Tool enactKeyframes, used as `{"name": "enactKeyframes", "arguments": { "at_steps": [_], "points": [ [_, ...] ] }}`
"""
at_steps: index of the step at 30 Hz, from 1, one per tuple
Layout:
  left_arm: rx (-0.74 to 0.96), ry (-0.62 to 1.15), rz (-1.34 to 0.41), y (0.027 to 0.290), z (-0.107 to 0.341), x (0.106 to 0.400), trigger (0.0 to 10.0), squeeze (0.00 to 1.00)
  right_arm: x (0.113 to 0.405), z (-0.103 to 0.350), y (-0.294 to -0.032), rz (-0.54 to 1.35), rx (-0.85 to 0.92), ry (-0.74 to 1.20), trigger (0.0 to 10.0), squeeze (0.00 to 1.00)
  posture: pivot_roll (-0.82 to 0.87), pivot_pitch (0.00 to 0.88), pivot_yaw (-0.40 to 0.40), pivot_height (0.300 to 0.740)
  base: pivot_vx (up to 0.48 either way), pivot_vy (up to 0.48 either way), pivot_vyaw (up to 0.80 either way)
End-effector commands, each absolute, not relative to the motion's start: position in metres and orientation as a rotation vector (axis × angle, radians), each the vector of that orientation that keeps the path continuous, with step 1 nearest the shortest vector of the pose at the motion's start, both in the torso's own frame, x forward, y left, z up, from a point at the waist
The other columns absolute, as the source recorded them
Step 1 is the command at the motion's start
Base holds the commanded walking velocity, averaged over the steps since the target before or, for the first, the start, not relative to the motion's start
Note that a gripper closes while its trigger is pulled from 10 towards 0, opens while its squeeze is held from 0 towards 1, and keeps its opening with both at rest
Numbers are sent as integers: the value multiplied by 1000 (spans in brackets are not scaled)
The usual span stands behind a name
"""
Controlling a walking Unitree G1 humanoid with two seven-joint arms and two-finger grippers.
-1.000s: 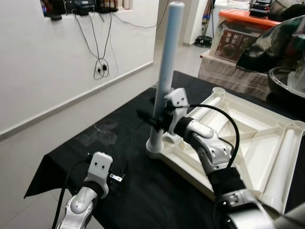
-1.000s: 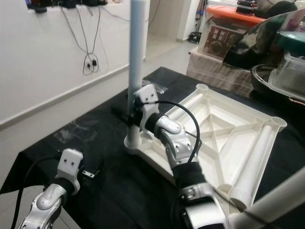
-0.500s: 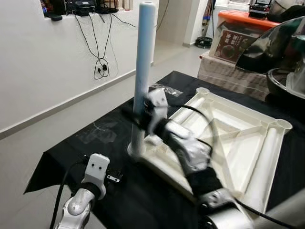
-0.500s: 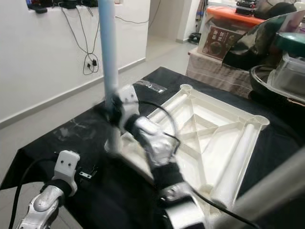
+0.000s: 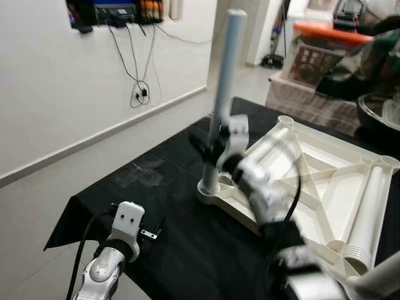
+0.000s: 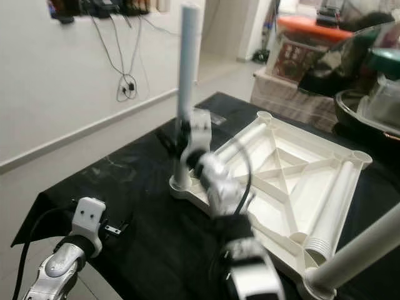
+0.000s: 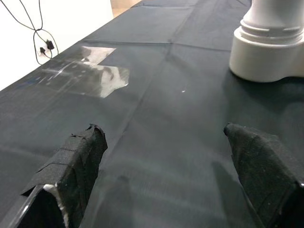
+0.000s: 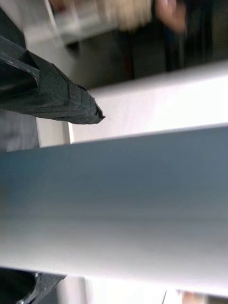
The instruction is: Building children table
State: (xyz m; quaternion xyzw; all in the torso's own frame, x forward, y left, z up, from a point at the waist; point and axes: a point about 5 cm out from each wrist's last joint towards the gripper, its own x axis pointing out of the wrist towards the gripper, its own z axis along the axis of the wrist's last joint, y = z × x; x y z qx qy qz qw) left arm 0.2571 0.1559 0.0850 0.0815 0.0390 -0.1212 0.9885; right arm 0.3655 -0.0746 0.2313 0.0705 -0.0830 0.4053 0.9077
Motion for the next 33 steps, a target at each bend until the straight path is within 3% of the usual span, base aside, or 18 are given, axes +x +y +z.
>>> {"name": "enactKeyframes", "arguments": {
  "at_steps": [1,2,3,9,10,11,12,13,14,16,17,24,25,27,28,30,31,33],
  "points": [
    [160,79,-251,154,84,257,10000,0,352,229,-50,1101,137,-199,6157,0,80,0,-96,740,0,0,0],
    [160,79,-251,154,84,257,10000,0,352,229,-50,1101,137,-199,6157,0,80,0,-96,740,0,0,0],
    [160,76,-252,153,84,258,10000,0,347,221,-46,1195,125,-178,0,0,83,0,-98,740,0,0,0],
    [160,72,-249,154,86,258,10000,0,341,206,-42,1212,86,-145,0,0,87,0,-103,740,0,0,0],
    [159,74,-245,155,85,256,10000,0,349,199,-46,1027,64,-120,0,0,80,0,-99,740,0,0,0],
    [159,81,-247,155,83,254,10000,0,364,189,-59,700,47,-43,0,0,69,0,-92,740,0,0,0],
    [159,81,-247,155,83,254,10000,0,364,189,-59,700,47,-43,0,0,69,0,-92,740,0,0,0],
    [158,86,-249,155,82,253,10000,0,373,178,-78,403,28,23,0,0,69,0,-92,740,0,0,0],
    [158,86,-249,155,82,253,10000,0,373,178,-78,403,28,23,0,0,69,0,-92,740,0,0,0],
    [158,88,-253,153,81,253,10000,0,366,156,-122,-69,-5,113,0,0,64,0,-88,740,0,0,0],
    [157,87,-254,153,82,255,10000,0,355,152,-126,-119,22,121,10000,0,61,0,-86,740,0,0,0],
    [159,84,-256,154,83,257,10000,0,340,163,-111,45,130,8,10000,0,54,0,-78,740,0,0,0],
    [161,84,-258,154,83,257,10000,0,343,169,-105,133,174,-34,10000,1000,59,0,-81,740,0,0,0],
    [162,84,-259,155,83,258,10000,0,350,177,-99,233,189,-52,10000,1000,70,0,-88,740,0,0,0],
    [162,81,-255,155,84,258,10000,0,357,188,-90,361,207,-80,10000,0,73,0,-89,740,0,0,0],
    [162,80,-252,156,84,259,10000,0,362,196,-85,438,209,-93,10000,0,73,0,-89,740,0,0,0],
    [162,79,-251,156,84,259,10000,0,363,208,-74,606,201,-152,10000,0,76,0,-88,740,0,0,0],
    [162,79,-251,156,84,259,10000,0,363,208,-74,606,201,-152,10000,0,76,0,-88,740,0,0,0]
  ]
}}
